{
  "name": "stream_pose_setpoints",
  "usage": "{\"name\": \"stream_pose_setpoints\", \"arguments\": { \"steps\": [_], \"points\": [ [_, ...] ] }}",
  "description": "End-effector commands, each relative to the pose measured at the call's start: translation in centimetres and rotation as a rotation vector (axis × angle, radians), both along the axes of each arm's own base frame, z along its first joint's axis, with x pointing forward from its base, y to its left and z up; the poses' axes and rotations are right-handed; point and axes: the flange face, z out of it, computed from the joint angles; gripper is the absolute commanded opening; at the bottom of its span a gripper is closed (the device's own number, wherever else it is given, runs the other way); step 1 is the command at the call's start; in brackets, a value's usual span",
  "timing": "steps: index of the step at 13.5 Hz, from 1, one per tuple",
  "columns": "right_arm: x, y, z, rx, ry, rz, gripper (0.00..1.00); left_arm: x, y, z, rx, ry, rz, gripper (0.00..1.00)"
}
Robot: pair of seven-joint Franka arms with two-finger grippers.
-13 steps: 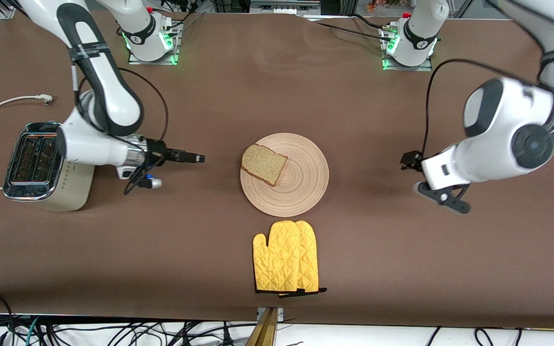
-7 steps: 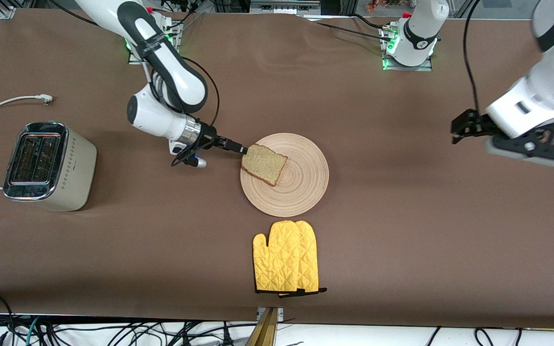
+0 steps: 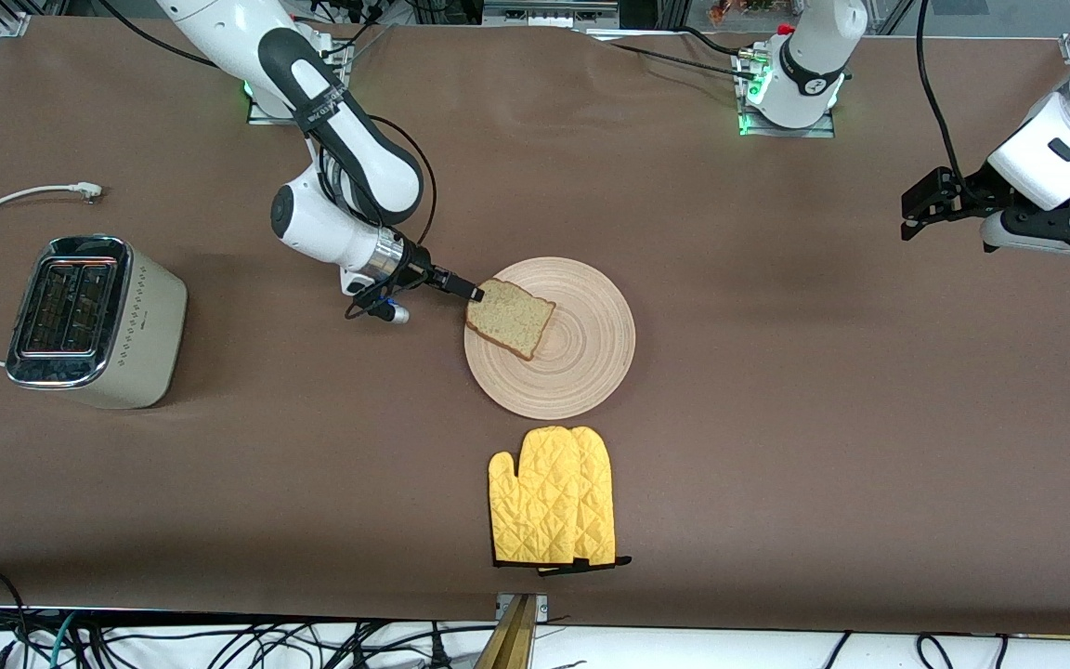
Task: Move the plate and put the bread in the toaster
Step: 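Raise the left gripper away while the right gripper reaches the bread, then grasp the bread slice edge with the right gripper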
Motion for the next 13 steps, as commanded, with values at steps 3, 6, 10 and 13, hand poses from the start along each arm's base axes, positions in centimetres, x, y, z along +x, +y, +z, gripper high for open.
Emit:
{"name": "stream_pose_setpoints", "arguments": {
  "steps": [3, 6, 10, 13],
  "points": [
    [-0.3, 0.8, -0.6, 0.0, -0.001, -0.006, 1.0, 0.0, -0.2, 0.1, -0.013, 0.002, -0.002, 1.0],
    [-0.5, 1.3, -1.1, 0.001, 0.006, 0.0, 0.95, 0.9, -0.2, 0.2, -0.014, 0.002, 0.001, 1.0],
    [-0.4, 3.5, 0.1, 0.029, -0.012, 0.008, 0.69, 0.9, 0.2, 0.1, -0.014, 0.011, 0.009, 1.0],
    [0.3, 3.8, 0.6, 0.039, -0.027, 0.01, 0.66, 0.8, 0.3, 0.0, -0.013, 0.016, 0.009, 1.0]
  ]
}}
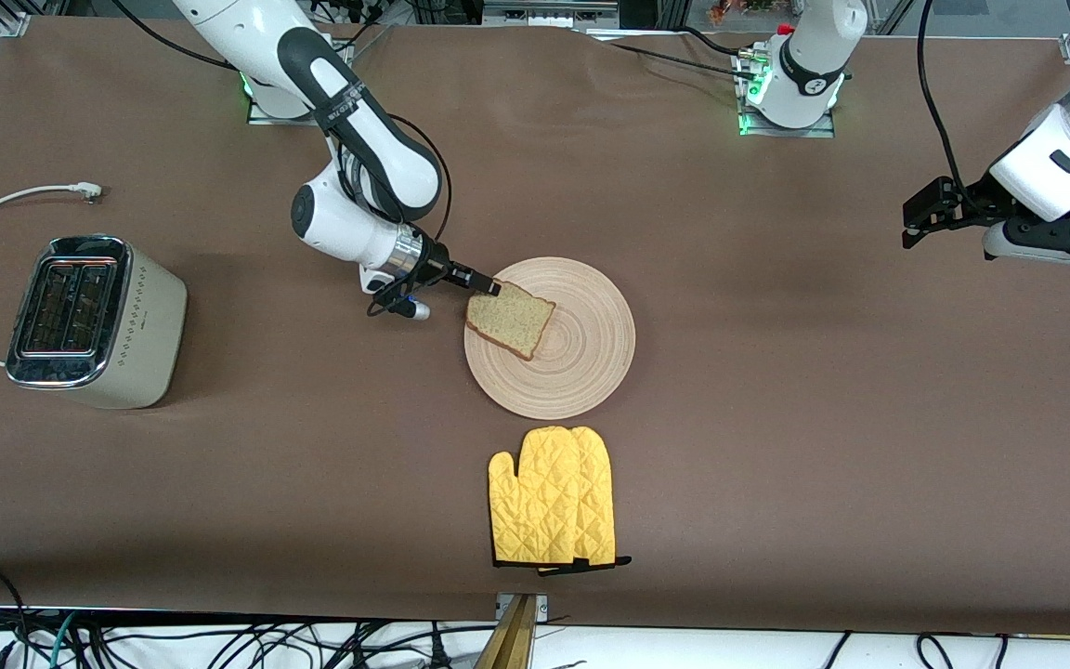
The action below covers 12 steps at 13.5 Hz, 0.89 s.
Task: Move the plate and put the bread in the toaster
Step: 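Grasp the bread slice edge with the right gripper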
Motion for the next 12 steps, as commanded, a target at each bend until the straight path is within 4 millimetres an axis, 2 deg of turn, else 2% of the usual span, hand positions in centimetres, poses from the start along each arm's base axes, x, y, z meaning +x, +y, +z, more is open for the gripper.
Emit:
{"name": "stream_pose_setpoints", "arguments": {
  "steps": [1, 3, 6, 8, 9, 11, 12],
  "points": [
    [0.9, 0.6, 0.4, 0.013, -0.025, -0.016, 0.66, 0.3, -0.1, 0.4, -0.012, 0.01, 0.003, 1.0],
    [1.2, 0.2, 0.5, 0.011, -0.029, -0.018, 0.67, 0.3, -0.1, 0.5, -0.012, 0.01, 0.003, 1.0],
    [2.1, -1.3, 0.3, -0.003, -0.055, -0.018, 0.8, 0.3, -0.1, 0.5, -0.012, 0.01, 0.002, 1.0],
    [2.3, -1.6, 0.2, -0.007, -0.066, -0.011, 0.81, 0.3, -0.1, 0.4, -0.012, 0.01, 0.002, 1.0],
    [2.3, -1.7, 0.2, -0.008, -0.064, -0.012, 0.78, 0.3, -0.1, 0.4, -0.012, 0.011, 0.003, 1.0],
    [2.3, -1.6, 0.2, -0.007, -0.065, -0.012, 0.55, 0.3, -0.1, 0.4, -0.012, 0.011, 0.003, 1.0],
    [2.3, -1.6, 0.2, -0.007, -0.063, -0.013, 0.52, 0.3, -0.1, 0.4, -0.012, 0.011, 0.003, 1.0]
  ]
}}
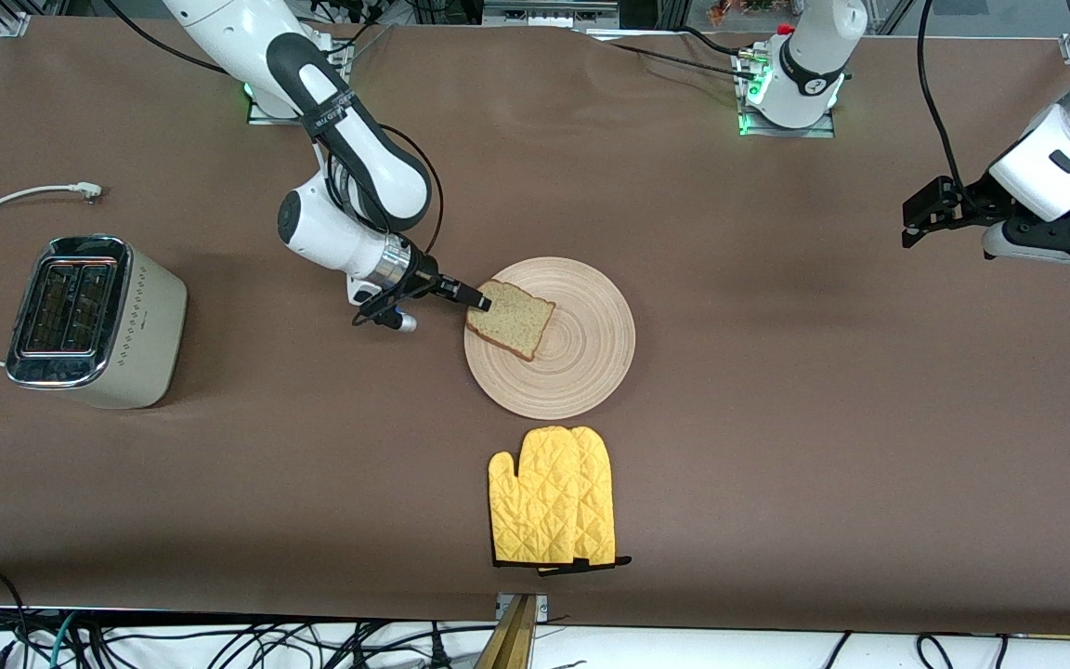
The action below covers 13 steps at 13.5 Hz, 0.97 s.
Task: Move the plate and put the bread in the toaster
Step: 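Grasp the bread slice edge with the right gripper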
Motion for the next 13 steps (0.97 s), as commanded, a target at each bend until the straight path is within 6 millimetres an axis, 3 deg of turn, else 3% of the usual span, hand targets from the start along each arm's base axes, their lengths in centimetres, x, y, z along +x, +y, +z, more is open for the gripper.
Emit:
{"name": "stream_pose_setpoints", "arguments": {
  "steps": [1, 6, 9, 13],
  "points": [
    [0.11, 0.53, -0.16, 0.006, -0.015, 0.009, 0.52, 0.37, -0.14, 0.46, -0.012, 0.007, 0.002, 1.0],
    [-0.18, 0.79, -0.38, 0.004, -0.013, 0.017, 0.49, 0.35, -0.14, 0.45, -0.012, 0.008, 0.002, 1.0],
    [-0.16, 0.79, -0.3, 0.004, -0.015, 0.019, 0.21, 0.36, -0.05, 0.45, -0.012, 0.008, 0.003, 1.0],
    [-0.05, 0.86, -0.18, 0.005, -0.019, 0.021, 0.03, 0.32, -0.05, 0.53, -0.012, 0.007, 0.003, 1.0]
  ]
}}
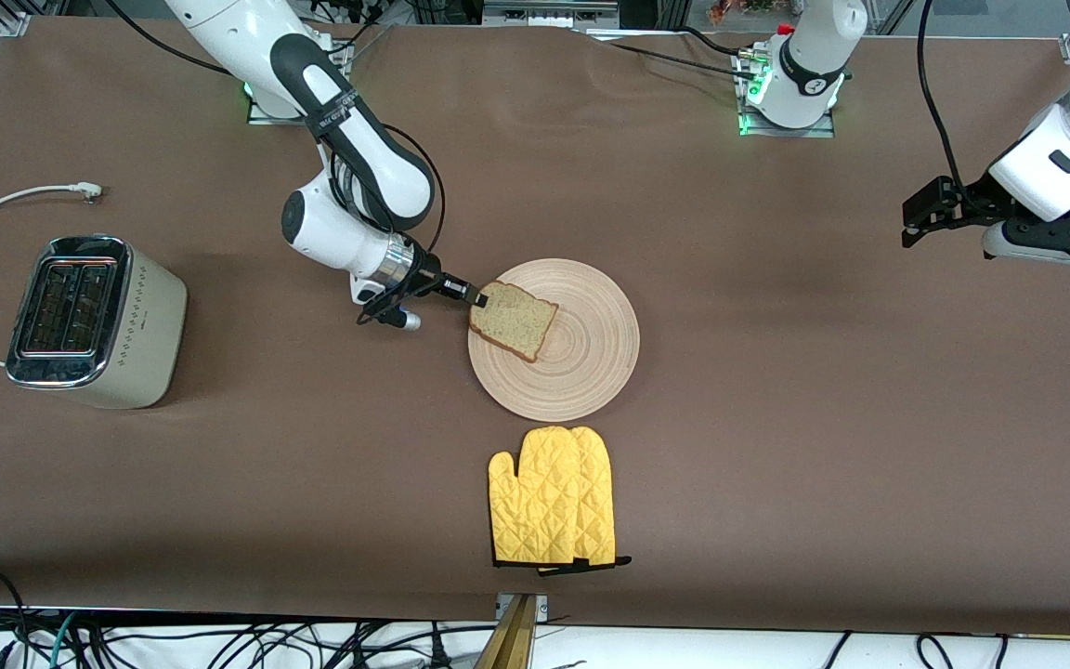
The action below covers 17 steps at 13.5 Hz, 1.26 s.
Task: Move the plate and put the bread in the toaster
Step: 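Grasp the bread slice edge with the right gripper, then lift the bread with the right gripper and carry it to the toaster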
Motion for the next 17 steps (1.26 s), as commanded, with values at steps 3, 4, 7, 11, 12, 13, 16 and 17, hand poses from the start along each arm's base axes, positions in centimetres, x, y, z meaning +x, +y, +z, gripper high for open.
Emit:
{"name": "stream_pose_setpoints", "arguments": {
  "steps": [3, 4, 7, 11, 12, 13, 16, 17],
  "points": [
    [0.7, 0.4, 0.5, 0.002, -0.04, 0.023, 0.0, 0.3, -0.1, 0.5, -0.012, 0.006, 0.002, 1.0],
    [1.0, 0.0, 0.5, -0.004, -0.049, 0.031, 0.0, 0.4, 0.0, 0.5, -0.012, 0.007, 0.003, 1.0],
    [2.3, -2.3, 0.2, -0.036, -0.07, 0.032, 0.0, 0.3, -0.1, 0.5, -0.012, 0.006, 0.002, 1.0],
    [2.8, -2.7, 0.6, -0.05, -0.088, 0.045, 0.0, 0.3, -0.1, 0.5, -0.012, 0.006, 0.002, 1.0],
    [2.9, -2.6, 0.9, -0.047, -0.088, 0.043, 0.0, 0.3, -0.1, 0.5, -0.012, 0.006, 0.002, 1.0],
    [2.8, -2.4, 1.0, -0.045, -0.087, 0.042, 0.0, 0.3, 0.0, 0.5, -0.012, 0.007, 0.003, 1.0],
    [2.8, -1.6, 1.8, -0.035, -0.081, 0.029, 0.0, 0.3, -0.1, 0.5, -0.012, 0.006, 0.002, 1.0],
    [2.9, -1.5, 2.0, -0.036, -0.086, 0.035, 0.0, 0.4, -0.1, 0.5, -0.012, 0.007, 0.002, 1.0]
  ]
}}
